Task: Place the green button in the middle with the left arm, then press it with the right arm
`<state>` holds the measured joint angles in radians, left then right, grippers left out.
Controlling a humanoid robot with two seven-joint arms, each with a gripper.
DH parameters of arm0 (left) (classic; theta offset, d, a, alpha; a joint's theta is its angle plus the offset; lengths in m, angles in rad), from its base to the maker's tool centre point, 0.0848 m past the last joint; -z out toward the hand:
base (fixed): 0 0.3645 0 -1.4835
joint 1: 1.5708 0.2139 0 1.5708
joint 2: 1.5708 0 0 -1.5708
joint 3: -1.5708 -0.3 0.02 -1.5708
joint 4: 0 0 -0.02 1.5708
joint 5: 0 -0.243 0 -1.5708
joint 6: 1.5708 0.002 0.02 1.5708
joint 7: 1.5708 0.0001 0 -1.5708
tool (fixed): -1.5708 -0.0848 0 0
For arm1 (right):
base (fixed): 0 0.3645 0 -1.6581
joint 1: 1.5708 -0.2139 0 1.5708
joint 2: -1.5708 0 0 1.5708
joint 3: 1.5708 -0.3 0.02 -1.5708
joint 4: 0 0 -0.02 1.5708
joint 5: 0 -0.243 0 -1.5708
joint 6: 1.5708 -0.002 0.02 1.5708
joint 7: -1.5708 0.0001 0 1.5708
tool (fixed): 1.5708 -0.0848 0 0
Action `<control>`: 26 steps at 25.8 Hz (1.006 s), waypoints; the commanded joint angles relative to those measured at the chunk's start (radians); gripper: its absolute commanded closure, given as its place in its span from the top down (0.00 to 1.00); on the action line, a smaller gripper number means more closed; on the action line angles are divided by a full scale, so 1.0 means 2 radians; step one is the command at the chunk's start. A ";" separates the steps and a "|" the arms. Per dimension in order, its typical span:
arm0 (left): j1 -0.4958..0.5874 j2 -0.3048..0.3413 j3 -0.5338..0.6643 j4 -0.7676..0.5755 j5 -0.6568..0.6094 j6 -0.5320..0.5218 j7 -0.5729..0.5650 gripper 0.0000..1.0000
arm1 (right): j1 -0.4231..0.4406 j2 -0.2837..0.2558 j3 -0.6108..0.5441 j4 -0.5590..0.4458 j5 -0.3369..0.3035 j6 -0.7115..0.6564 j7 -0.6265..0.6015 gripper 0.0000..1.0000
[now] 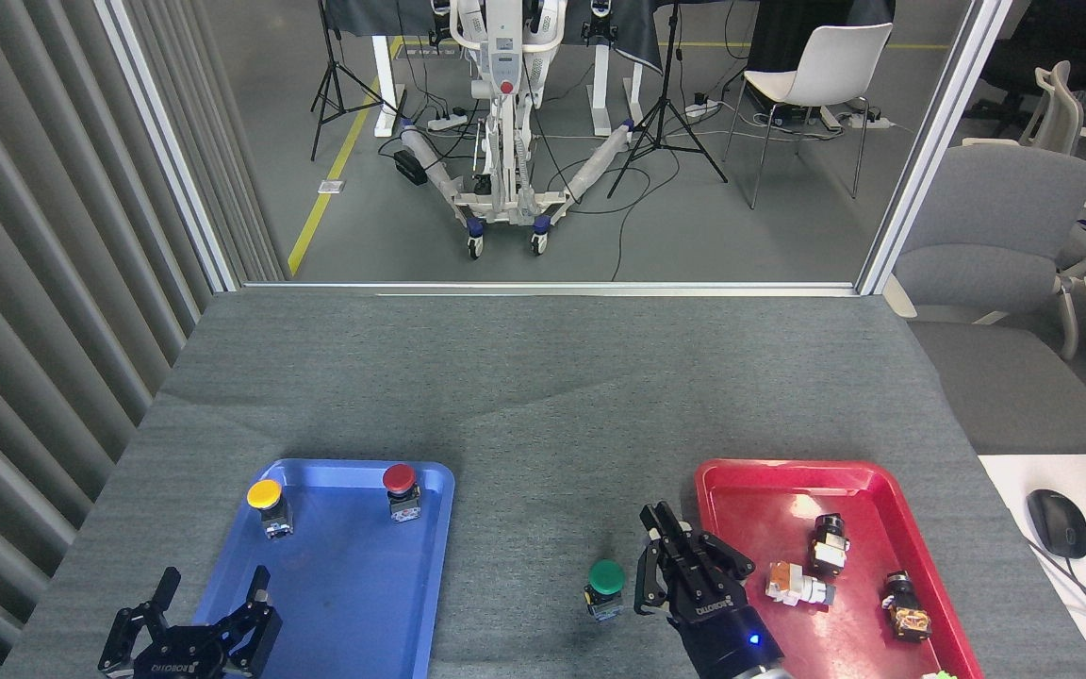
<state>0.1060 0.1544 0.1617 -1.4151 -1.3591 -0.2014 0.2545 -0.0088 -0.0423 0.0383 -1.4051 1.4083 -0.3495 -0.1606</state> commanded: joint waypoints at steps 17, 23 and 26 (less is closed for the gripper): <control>-0.006 0.004 -0.002 0.015 0.000 -0.015 -0.001 0.99 | 0.032 -0.036 -0.061 -0.064 0.011 0.090 0.073 1.00; -0.011 0.000 -0.002 0.020 0.000 -0.040 -0.001 0.99 | 0.051 -0.046 -0.060 -0.080 0.025 0.106 0.088 1.00; -0.011 -0.001 -0.004 0.018 0.000 -0.043 0.001 0.99 | 0.052 -0.045 -0.060 -0.080 0.025 0.110 0.090 1.00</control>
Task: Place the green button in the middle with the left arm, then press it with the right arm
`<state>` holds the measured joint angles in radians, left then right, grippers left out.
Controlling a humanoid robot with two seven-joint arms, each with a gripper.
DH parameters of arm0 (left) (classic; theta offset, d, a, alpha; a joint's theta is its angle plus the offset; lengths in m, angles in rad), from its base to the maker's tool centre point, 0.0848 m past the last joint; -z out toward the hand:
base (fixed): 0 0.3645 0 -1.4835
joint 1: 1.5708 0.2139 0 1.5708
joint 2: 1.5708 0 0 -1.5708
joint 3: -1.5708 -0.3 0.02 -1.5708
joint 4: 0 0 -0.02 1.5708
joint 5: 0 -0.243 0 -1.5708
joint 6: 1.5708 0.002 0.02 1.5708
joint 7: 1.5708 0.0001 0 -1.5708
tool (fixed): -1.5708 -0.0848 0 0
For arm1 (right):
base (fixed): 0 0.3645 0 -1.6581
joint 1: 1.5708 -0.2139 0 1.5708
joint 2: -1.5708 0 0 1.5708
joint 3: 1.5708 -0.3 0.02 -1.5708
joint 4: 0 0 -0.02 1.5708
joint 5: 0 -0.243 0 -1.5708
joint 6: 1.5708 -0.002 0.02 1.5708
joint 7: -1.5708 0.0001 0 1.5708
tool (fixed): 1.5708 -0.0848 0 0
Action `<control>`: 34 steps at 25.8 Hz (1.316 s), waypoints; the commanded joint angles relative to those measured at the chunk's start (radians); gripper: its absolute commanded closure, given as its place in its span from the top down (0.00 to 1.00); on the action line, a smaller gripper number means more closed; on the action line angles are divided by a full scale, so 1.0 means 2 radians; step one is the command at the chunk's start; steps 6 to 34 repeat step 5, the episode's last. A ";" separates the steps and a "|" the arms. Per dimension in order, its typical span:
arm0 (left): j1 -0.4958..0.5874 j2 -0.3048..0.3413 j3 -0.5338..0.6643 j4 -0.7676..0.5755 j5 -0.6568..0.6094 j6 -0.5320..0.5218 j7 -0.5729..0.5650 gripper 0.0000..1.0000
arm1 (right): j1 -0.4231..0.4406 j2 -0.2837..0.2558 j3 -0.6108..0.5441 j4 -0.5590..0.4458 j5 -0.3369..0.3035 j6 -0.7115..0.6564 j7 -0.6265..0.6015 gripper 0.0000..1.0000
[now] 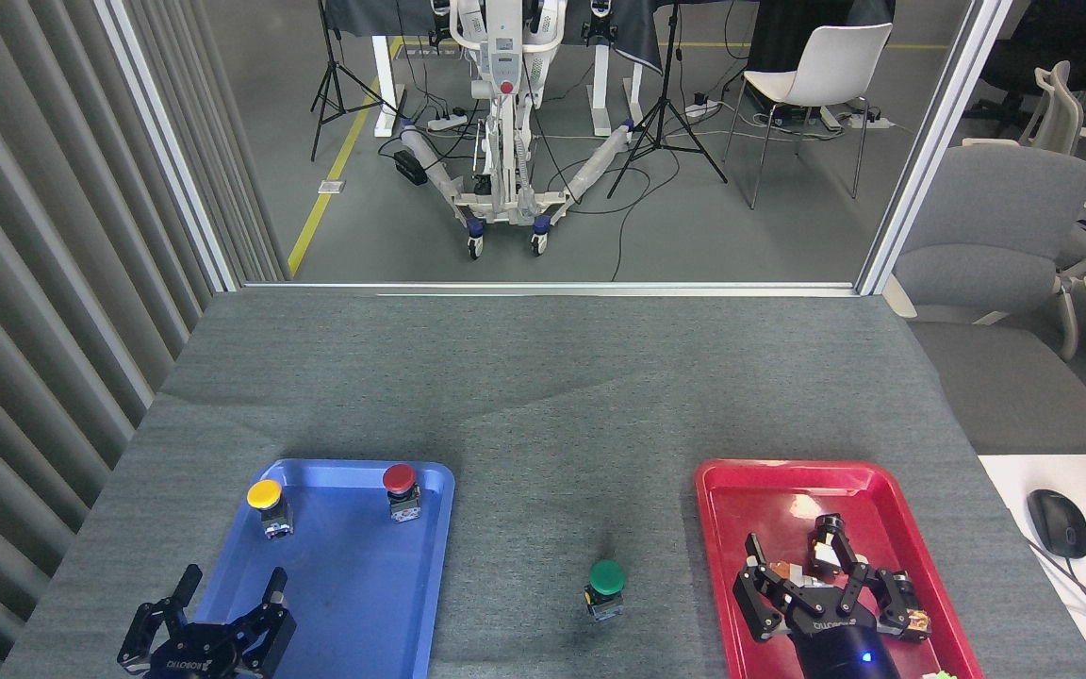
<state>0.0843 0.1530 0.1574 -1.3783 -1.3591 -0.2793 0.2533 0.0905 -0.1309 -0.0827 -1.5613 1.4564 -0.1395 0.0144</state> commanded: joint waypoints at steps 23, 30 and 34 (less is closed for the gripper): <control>-0.002 -0.001 -0.010 -0.001 0.000 -0.005 0.001 0.99 | 0.002 -0.003 0.001 -0.003 0.001 0.004 0.000 1.00; -0.002 -0.001 -0.010 -0.001 0.000 -0.005 0.001 0.99 | 0.002 -0.003 0.001 -0.003 0.001 0.004 0.000 1.00; -0.002 -0.001 -0.010 -0.001 0.000 -0.005 0.001 0.99 | 0.002 -0.003 0.001 -0.003 0.001 0.004 0.000 1.00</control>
